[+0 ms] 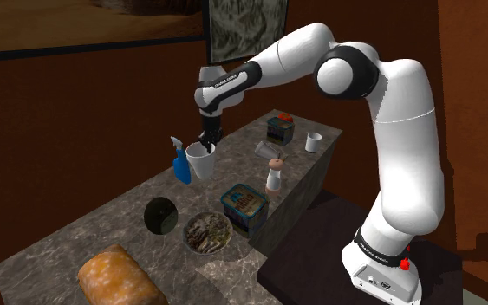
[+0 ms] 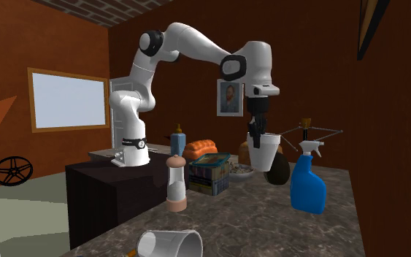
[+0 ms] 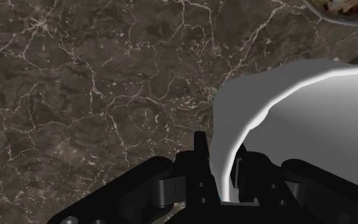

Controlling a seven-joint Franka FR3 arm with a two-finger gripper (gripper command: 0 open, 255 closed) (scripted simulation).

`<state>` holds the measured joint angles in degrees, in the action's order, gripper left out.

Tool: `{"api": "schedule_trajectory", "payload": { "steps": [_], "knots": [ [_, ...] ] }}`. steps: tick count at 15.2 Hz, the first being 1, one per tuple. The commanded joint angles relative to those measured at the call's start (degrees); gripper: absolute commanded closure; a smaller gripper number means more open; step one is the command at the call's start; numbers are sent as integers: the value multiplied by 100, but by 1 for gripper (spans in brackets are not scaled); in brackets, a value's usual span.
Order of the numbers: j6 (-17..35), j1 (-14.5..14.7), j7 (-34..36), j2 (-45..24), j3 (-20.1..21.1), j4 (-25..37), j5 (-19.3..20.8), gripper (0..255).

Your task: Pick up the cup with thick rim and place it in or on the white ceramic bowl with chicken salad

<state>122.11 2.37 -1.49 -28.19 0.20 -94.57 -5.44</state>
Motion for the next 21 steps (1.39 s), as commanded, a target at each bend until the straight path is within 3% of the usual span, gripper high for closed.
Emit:
{"api": "schedule_trajectory", "payload": {
  "steps": [1,4,12,21],
  "knots": [
    [-116,2,13,80,-2,37,5,255],
    [-273,2,27,162,-4,111,13,255],
    [214,457,668,1547,210,-1705,32,255],
    [413,966,1549,2854,631,-3138,-40,255]
  ]
}}
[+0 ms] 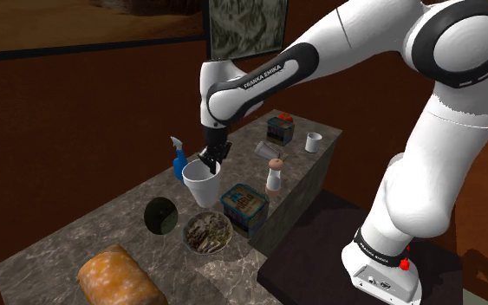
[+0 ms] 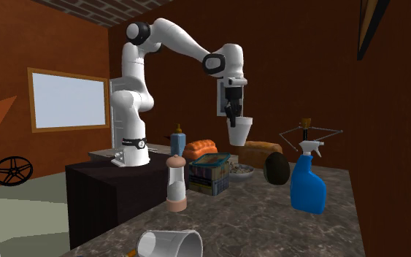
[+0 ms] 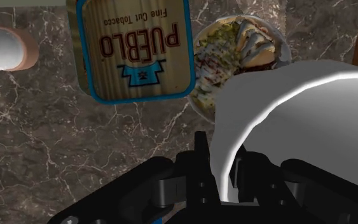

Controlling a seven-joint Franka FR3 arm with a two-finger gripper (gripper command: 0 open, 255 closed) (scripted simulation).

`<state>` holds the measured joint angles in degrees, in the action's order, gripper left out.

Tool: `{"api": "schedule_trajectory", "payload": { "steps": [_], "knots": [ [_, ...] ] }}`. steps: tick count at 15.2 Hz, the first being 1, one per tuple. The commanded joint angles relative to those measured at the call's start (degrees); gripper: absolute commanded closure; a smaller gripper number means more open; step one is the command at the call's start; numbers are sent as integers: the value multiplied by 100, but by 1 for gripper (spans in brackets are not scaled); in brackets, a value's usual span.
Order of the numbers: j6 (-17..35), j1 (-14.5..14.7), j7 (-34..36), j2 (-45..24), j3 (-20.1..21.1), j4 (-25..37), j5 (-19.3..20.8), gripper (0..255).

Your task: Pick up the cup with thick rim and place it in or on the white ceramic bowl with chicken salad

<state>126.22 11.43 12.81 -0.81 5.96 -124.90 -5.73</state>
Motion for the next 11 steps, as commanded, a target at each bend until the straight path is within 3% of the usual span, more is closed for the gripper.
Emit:
{"api": "schedule_trajectory", "payload": {
  "steps": [1,11],
  "knots": [
    [6,117,224,247,115,-230,-29,255],
    [697,161,256,-67,164,-603,-36,255]
  ]
}}
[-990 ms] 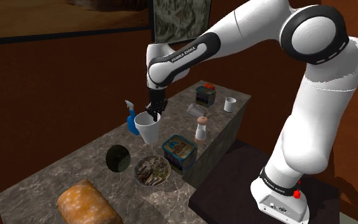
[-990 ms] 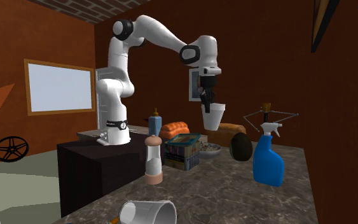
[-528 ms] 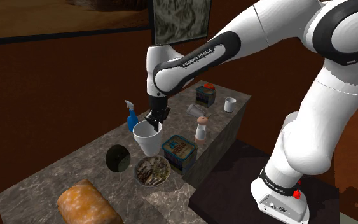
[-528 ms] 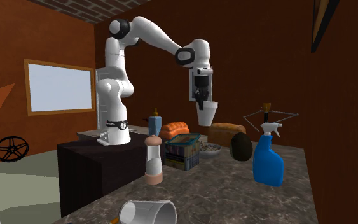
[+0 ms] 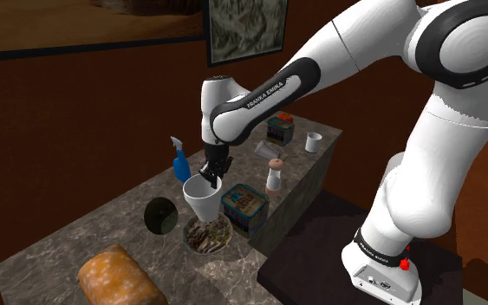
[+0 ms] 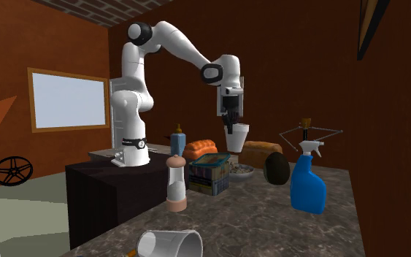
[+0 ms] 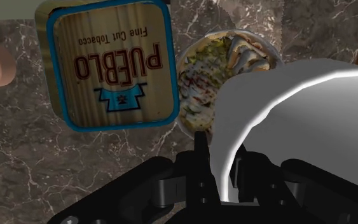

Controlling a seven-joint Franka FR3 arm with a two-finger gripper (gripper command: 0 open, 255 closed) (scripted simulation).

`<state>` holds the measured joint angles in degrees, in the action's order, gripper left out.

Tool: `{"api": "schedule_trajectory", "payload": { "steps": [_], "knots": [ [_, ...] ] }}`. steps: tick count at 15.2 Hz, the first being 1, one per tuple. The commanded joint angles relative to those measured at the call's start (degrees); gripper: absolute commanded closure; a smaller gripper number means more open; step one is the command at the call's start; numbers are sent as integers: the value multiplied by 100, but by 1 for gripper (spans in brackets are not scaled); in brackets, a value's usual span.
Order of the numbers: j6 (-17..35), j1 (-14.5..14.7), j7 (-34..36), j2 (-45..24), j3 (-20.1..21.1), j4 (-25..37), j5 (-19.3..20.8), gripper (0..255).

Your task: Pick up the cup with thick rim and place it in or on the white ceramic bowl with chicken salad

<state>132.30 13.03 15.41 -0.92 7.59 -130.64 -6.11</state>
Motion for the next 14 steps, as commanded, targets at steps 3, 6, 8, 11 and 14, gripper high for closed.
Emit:
{"api": "schedule_trajectory", "payload": {
  "steps": [3,6,8,11,14],
  "knots": [
    [318,5,-12,-207,4,-107,6,255],
    [546,10,-20,-368,5,-175,12,255],
    [697,13,-25,-481,6,-213,17,255],
    [922,18,-32,-658,5,-261,26,255],
    [990,19,-34,-714,4,-274,29,255]
  ]
}}
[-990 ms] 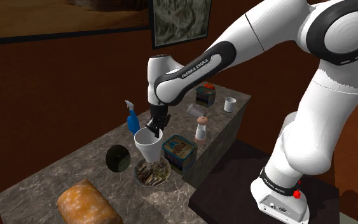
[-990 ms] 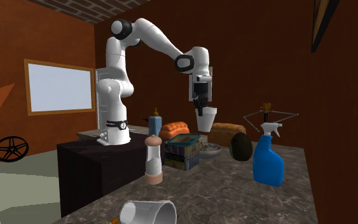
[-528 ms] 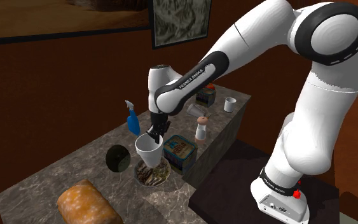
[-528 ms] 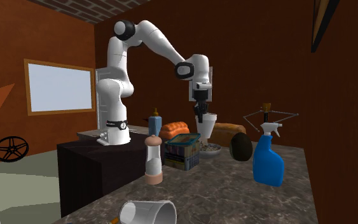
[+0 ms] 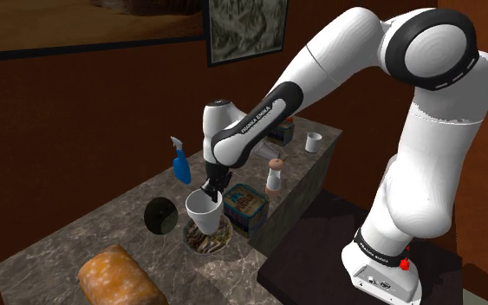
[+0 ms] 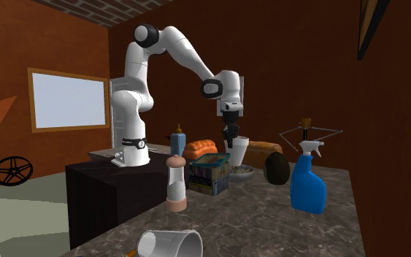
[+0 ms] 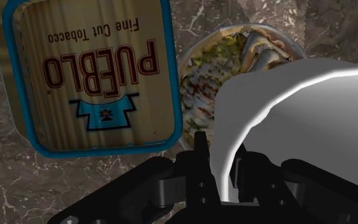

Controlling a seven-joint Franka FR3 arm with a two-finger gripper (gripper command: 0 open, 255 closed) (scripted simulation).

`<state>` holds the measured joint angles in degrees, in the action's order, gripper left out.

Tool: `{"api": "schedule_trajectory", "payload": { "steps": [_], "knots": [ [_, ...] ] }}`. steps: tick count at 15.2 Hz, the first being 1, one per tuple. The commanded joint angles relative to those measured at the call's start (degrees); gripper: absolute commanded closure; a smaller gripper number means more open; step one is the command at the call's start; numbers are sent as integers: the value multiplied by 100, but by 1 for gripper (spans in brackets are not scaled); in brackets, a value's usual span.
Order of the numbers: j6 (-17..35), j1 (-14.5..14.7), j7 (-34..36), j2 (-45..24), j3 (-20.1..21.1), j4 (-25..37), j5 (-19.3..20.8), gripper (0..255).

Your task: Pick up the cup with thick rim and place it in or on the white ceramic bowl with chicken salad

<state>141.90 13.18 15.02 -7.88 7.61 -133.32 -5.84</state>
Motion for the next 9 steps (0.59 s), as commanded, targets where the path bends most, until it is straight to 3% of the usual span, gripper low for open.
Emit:
{"api": "schedule_trajectory", "payload": {
  "steps": [1,5,6,9],
  "knots": [
    [30,4,5,-18,2,-6,1,255],
    [30,4,5,-18,2,-6,1,255],
    [30,4,5,-18,2,-6,1,0],
    [31,4,5,-19,2,-6,1,0]
  ]
}}
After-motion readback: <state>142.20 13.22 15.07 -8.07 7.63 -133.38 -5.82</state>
